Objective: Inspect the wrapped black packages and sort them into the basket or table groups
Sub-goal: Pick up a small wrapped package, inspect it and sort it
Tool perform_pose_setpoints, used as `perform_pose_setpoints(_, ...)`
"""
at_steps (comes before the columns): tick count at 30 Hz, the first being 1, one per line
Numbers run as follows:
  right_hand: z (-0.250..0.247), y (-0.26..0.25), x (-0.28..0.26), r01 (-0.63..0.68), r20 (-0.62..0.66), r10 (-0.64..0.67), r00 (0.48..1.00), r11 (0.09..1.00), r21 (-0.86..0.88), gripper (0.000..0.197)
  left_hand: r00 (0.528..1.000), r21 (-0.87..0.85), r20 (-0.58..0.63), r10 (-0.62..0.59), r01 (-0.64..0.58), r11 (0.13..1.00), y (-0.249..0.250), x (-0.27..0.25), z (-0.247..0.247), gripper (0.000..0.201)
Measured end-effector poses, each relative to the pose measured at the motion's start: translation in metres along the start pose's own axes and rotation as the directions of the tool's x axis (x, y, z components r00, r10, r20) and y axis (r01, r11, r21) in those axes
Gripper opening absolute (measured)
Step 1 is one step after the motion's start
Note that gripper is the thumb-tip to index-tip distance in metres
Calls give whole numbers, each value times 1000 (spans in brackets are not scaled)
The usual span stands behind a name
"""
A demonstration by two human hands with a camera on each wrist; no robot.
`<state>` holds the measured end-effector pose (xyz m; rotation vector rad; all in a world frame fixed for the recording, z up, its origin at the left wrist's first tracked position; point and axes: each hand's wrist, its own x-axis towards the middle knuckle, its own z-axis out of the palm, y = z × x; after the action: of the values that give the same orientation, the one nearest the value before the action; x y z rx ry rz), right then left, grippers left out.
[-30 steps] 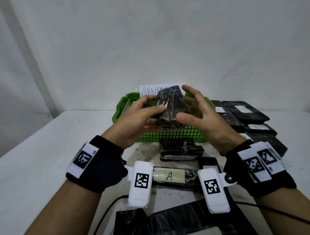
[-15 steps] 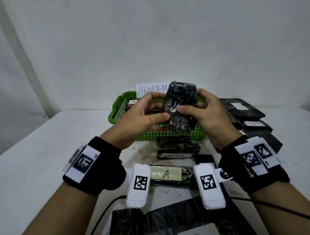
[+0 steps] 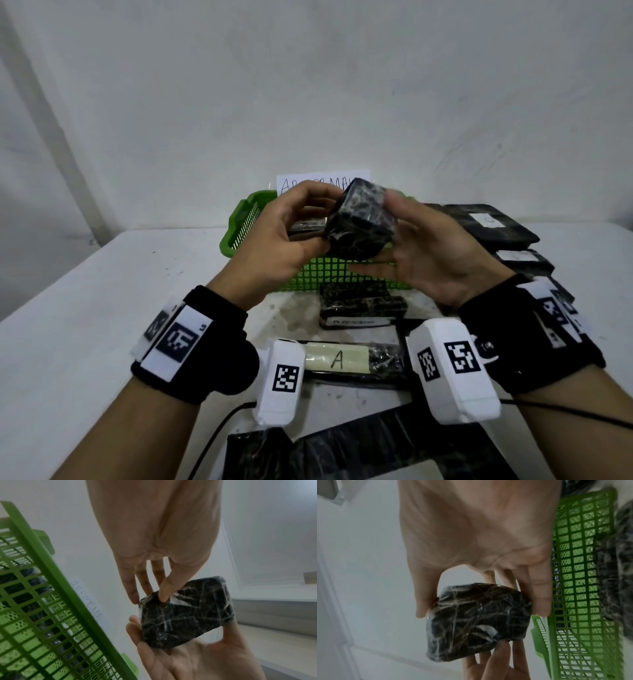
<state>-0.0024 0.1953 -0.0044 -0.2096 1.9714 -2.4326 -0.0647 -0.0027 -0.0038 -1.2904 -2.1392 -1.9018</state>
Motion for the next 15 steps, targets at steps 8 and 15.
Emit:
perform_pose_setpoints(8, 5, 1, 6, 217, -220, -219, 951, 976, -34, 82, 999, 22, -32, -17, 18, 1000, -1, 2, -1, 56)
perform_pose_setpoints(15, 6, 6, 8, 267, -214, -300, 930, 948, -171, 86, 948, -15, -43, -315, 314, 949, 8, -1, -2, 45)
